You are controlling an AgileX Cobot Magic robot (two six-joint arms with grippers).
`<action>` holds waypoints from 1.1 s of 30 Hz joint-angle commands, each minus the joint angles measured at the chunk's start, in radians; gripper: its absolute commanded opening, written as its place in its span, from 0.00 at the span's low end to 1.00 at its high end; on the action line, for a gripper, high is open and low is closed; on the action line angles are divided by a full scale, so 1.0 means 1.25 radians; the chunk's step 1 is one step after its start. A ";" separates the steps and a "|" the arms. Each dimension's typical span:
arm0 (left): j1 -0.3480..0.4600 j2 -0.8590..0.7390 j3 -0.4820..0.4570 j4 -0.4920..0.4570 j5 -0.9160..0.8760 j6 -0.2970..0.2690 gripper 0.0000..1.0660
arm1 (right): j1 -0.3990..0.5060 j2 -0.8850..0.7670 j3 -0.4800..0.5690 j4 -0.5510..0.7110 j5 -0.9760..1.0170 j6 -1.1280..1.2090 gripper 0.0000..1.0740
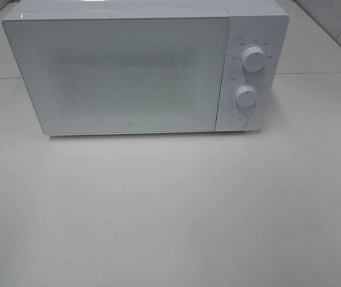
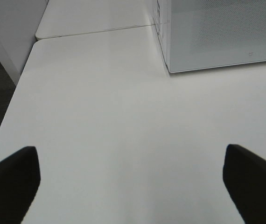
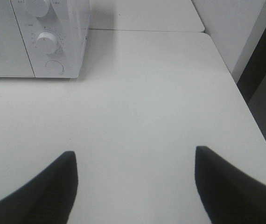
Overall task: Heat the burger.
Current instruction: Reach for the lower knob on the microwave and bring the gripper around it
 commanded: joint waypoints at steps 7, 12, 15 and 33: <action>0.003 -0.021 0.004 -0.010 -0.003 -0.006 0.95 | -0.002 -0.020 0.002 -0.006 -0.004 0.005 0.66; 0.003 -0.021 0.004 -0.010 -0.003 -0.005 0.95 | -0.002 -0.020 0.002 -0.006 -0.004 0.005 0.66; 0.003 -0.021 0.004 -0.010 -0.003 -0.005 0.95 | -0.002 -0.020 0.002 -0.006 -0.004 0.005 0.66; 0.003 -0.021 0.004 0.046 -0.009 0.032 0.95 | -0.002 -0.018 0.002 -0.006 -0.004 0.005 0.66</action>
